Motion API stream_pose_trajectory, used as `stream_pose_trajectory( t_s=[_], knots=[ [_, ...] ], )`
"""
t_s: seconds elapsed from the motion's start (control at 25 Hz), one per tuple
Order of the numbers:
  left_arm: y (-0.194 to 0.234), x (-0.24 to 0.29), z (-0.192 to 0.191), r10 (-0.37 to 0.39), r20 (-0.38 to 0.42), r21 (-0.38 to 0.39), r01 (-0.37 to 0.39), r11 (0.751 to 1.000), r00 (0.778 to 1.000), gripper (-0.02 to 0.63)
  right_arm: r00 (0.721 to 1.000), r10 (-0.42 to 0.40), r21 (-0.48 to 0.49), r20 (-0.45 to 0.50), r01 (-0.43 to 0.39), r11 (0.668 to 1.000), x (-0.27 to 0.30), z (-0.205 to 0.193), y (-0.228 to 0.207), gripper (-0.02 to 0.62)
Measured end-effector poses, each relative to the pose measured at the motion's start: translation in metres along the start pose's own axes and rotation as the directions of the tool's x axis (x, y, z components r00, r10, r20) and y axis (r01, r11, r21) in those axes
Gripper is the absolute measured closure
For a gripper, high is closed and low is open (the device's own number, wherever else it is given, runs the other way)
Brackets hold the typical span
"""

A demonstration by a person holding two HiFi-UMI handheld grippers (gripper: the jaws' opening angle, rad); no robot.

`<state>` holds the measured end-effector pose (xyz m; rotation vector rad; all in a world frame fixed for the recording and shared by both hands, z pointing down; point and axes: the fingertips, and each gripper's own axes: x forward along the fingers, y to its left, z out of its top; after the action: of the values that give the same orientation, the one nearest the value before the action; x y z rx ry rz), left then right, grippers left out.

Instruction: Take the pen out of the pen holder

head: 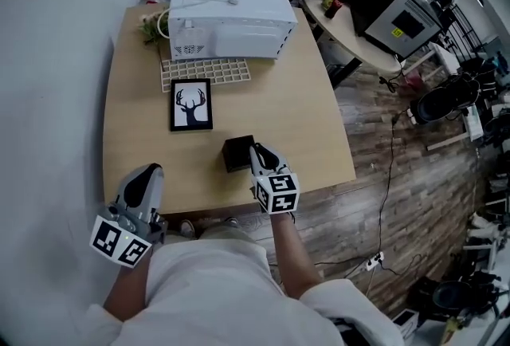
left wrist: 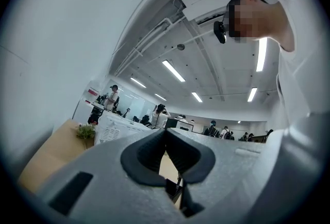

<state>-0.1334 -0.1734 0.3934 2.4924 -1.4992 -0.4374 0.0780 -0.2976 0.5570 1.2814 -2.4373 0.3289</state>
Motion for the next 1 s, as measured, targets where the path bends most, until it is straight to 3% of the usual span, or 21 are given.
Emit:
stream_pose_trajectory(
  t_s=[0.68,1.0],
  knots=[
    [-0.020,0.031,0.009,-0.098,0.021,0.010,0.098,0.995,0.995,0.592,0.997,-0.008,0.044,0.082,0.004,0.999,-0.036,0.031,-0.009,0.554],
    [-0.015,0.040,0.012,-0.101,0.033,0.009,0.101,0.995,0.994,0.592,0.989,-0.038,0.053,0.144,0.030,0.998,-0.060,0.061,-0.022,0.554]
  ],
)
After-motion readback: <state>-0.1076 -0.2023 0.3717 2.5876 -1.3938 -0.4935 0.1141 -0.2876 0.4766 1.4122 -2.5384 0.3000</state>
